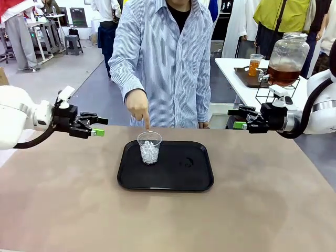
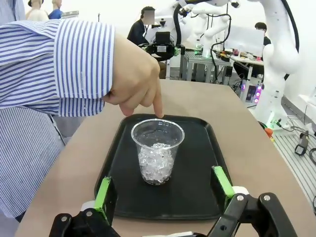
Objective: Pour the drink into the iced cup.
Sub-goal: Pick up the iced cup indicated by the human and present it to them.
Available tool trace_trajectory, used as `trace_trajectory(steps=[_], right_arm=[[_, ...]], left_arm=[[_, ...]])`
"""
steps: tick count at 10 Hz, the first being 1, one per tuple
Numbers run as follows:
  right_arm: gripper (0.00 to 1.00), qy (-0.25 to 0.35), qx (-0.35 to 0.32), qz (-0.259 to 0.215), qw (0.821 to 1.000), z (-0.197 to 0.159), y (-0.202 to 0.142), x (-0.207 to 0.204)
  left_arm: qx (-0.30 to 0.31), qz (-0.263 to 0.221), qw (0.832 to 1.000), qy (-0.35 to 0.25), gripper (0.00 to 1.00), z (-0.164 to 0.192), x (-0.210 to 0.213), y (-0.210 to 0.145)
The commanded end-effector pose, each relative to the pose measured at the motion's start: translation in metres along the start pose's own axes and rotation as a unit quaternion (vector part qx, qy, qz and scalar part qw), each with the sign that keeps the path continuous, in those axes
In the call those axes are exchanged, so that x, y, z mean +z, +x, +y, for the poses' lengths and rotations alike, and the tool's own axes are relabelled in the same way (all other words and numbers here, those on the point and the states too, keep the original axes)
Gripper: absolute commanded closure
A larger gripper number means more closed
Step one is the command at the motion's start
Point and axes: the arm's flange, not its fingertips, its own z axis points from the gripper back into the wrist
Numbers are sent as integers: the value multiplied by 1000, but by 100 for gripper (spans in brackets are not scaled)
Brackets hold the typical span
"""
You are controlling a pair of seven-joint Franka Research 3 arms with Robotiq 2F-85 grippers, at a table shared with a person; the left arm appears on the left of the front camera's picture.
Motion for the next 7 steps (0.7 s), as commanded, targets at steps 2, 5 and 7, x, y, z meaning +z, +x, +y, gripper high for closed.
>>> trace_trajectory(steps=[2,5,7], right_arm=[[0,5,-3,2,1000,-2,5,-1],[0,5,-3,2,1000,-2,5,-1],[0,5,-3,2,1000,-2,5,-1]], left_arm=[[-43,-4,999,8,0,-1,-23,-23],[-31,-18,999,6,0,4,-41,-47],[-34,-15,999,9,0,5,-56,-57]])
